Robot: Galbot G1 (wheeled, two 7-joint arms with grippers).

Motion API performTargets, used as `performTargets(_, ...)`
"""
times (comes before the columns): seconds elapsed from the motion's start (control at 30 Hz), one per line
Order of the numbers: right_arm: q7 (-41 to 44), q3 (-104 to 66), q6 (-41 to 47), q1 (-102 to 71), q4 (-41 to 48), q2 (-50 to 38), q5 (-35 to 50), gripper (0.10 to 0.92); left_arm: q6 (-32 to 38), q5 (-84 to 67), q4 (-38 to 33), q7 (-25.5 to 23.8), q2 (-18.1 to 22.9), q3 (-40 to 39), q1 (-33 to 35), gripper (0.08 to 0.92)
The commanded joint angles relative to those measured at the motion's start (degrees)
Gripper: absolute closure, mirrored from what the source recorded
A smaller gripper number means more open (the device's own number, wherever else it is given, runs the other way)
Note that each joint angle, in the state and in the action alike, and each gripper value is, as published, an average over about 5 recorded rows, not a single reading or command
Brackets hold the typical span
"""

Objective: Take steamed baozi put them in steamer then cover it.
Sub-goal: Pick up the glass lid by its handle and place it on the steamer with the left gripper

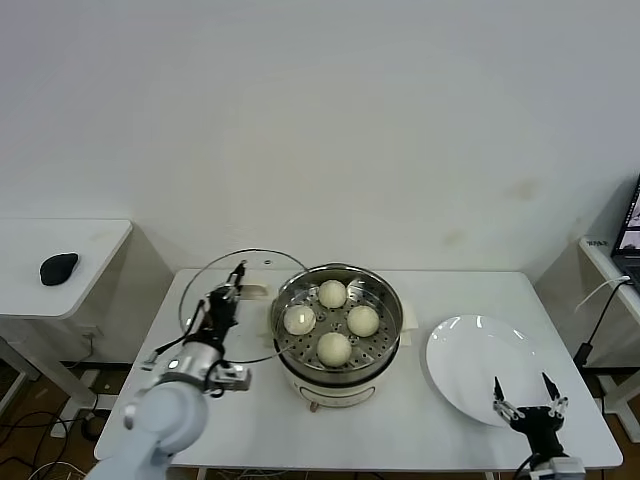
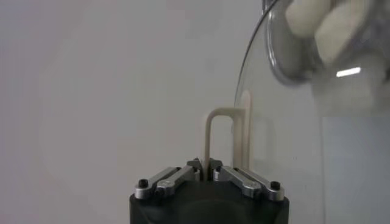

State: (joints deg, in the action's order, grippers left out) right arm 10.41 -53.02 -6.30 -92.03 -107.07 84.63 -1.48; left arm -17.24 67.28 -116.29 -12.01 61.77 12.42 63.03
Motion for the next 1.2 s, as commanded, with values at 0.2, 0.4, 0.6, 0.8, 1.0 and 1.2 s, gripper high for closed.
performTargets(0.2,-0.2,1.2,-0.7,0.5,1.2,0.5,-2.7,0.203,-4.3,13.0,4.7,-5.4,18.5,-11.9,-6.8,0.855)
performTargets(0.4,-0.3,1.1,-1.1,0.4,1.7,0.5,-2.7,0.203,-4.2,15.4,7.2,-5.5,22.1,-13.1,-6.2,0.854)
performTargets(0.6,-0.5,1.1,-1.3,0.5,2.2,0.5,-2.8,0.203,-4.0,17.3,9.2,-5.5,24.1,-13.8,-6.1,0.855)
performTargets(0.8,-0.9,1.0,-1.7,0.5,2.3,0.3,-2.6,0.203,-3.8,18.5,10.1,-5.5,24.7,-14.0,-5.1,0.855)
performTargets(1.0,-1.0,1.1,-2.0,0.6,2.7,0.2,-2.6,0.203,-3.4,19.4,11.1,-5.4,24.9,-13.8,-4.6,0.854)
performTargets(1.2,-1.1,1.1,-2.2,0.7,2.9,0.1,-2.5,0.203,-2.9,20.2,11.6,-5.3,24.9,-13.2,-4.4,0.855)
